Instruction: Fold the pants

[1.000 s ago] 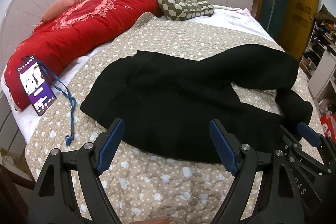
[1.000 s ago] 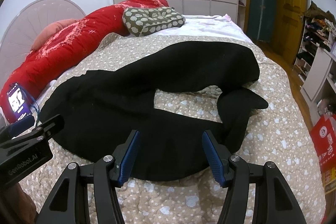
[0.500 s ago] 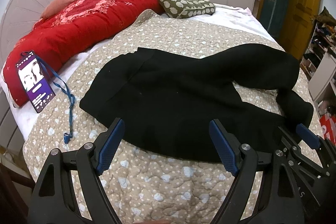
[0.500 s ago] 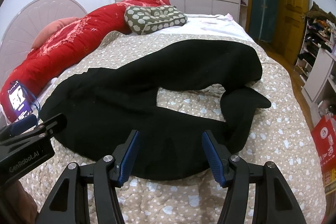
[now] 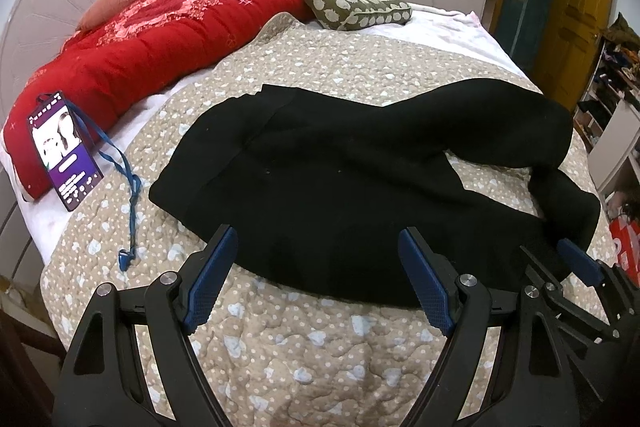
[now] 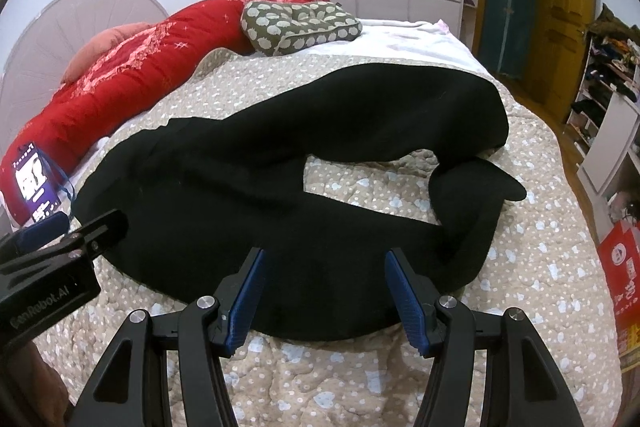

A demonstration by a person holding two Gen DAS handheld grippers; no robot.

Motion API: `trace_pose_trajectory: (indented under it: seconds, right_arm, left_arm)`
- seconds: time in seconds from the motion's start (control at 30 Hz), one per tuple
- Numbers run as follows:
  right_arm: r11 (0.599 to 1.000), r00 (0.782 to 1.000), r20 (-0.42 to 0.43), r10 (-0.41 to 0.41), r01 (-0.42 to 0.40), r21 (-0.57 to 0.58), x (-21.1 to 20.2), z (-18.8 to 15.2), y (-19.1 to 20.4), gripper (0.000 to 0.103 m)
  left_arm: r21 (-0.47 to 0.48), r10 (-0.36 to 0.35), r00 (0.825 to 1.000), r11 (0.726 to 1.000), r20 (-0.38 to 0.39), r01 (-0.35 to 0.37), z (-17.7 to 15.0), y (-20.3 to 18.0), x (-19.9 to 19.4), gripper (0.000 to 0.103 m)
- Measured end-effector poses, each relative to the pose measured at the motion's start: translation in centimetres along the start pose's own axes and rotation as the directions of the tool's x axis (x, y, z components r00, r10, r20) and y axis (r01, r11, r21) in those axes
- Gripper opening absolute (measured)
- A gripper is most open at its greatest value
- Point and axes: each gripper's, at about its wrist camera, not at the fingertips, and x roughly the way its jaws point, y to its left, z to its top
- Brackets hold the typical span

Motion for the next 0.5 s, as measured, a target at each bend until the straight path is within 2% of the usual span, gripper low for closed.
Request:
trace_pose_trajectory:
  seconds: [0.4, 0.5]
  right_arm:
    - [0.999, 1.000, -0.022, 0.008, -0.009, -0.032, 0.9, -0.4, 0.5, 0.059]
    - [0.997, 0.999, -0.027, 0.047, -0.048, -0.053, 1.2, -0.6, 0.9, 0.059]
  left_arm:
    - [-0.028, 0.013, 1.000, 1.000, -0.023, -0.013, 0.2, 1.6, 1.3, 0.083]
    - [-0.039, 0.013, 1.000, 0.999, -0.028, -0.014, 0.3, 3.0, 1.7, 0.083]
